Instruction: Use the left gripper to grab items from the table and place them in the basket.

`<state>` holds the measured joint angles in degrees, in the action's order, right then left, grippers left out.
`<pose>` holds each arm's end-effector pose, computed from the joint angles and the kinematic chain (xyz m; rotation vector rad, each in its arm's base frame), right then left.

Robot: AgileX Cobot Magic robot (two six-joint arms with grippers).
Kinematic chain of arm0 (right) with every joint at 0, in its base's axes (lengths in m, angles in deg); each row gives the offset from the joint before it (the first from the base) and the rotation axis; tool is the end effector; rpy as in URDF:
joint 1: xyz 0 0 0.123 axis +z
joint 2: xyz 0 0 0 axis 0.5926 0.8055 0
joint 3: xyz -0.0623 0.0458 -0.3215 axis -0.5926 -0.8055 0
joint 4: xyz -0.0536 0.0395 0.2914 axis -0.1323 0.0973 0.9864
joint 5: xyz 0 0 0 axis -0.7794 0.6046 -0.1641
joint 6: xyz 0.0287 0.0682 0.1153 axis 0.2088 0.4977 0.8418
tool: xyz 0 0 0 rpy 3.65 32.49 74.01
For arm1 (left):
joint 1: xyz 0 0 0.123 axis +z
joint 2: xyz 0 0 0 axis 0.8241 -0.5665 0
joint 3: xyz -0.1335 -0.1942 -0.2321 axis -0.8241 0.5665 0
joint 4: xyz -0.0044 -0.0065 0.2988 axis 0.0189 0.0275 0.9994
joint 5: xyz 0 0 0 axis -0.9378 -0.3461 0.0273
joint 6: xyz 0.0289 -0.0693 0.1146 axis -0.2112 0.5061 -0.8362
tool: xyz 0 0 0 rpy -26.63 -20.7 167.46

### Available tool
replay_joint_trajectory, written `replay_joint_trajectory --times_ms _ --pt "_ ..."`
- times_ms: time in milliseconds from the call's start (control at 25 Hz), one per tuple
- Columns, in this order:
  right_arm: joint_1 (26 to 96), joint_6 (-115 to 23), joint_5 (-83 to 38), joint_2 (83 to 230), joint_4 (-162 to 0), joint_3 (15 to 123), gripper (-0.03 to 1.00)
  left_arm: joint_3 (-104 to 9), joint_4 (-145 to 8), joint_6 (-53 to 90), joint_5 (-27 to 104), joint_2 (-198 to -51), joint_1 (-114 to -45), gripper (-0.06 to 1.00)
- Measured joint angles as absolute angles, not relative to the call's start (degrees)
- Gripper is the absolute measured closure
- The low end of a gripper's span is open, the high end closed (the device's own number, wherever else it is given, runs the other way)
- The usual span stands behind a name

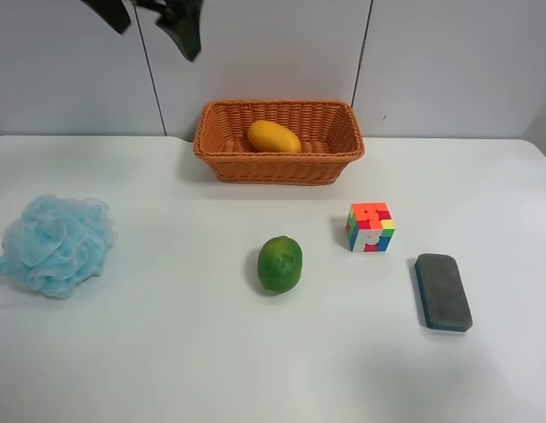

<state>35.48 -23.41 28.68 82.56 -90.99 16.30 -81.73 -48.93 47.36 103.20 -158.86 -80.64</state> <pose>0.0329 -0.0056 0.2738 0.0171 2.0444 -0.0602 0.4565 -0.2000 0.3832 0.6886 2.4789 0.0070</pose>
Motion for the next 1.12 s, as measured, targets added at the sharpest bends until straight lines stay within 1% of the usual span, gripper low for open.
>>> replay_joint_trajectory --times_ms 80,160,280,440,640,760,880,1120 --pt "35.5 -23.4 28.7 82.6 -91.0 16.3 -0.03 -78.9 -49.3 49.2 103.2 -152.4 -79.1 -0.04" --pt "35.5 -23.4 28.7 82.6 -91.0 16.3 -0.03 -74.8 -49.6 50.2 103.2 -147.0 -77.5 0.00" --pt "35.5 -23.4 28.7 82.6 -91.0 16.3 -0.03 -66.5 -50.3 51.0 103.4 -136.4 -72.9 0.07" --pt "35.5 -23.4 28.7 82.6 -91.0 16.3 -0.03 -53.5 -50.3 51.3 103.5 -122.2 -63.9 0.10" --pt "35.5 -23.4 28.7 82.6 -91.0 16.3 -0.03 -39.1 -50.2 49.6 103.5 -103.1 -49.1 0.10" --pt "35.5 -23.4 28.7 82.6 -91.0 16.3 -0.03 -32.0 -50.4 48.8 103.6 -91.3 -44.3 0.10" --pt "35.5 -23.4 28.7 82.6 -91.0 16.3 -0.03 -25.4 -51.5 48.6 103.6 -82.1 -43.7 0.10" --pt "35.5 -23.4 28.7 82.6 -91.0 16.3 -0.03 -13.1 -52.5 48.6 103.6 -67.9 -45.9 0.11"
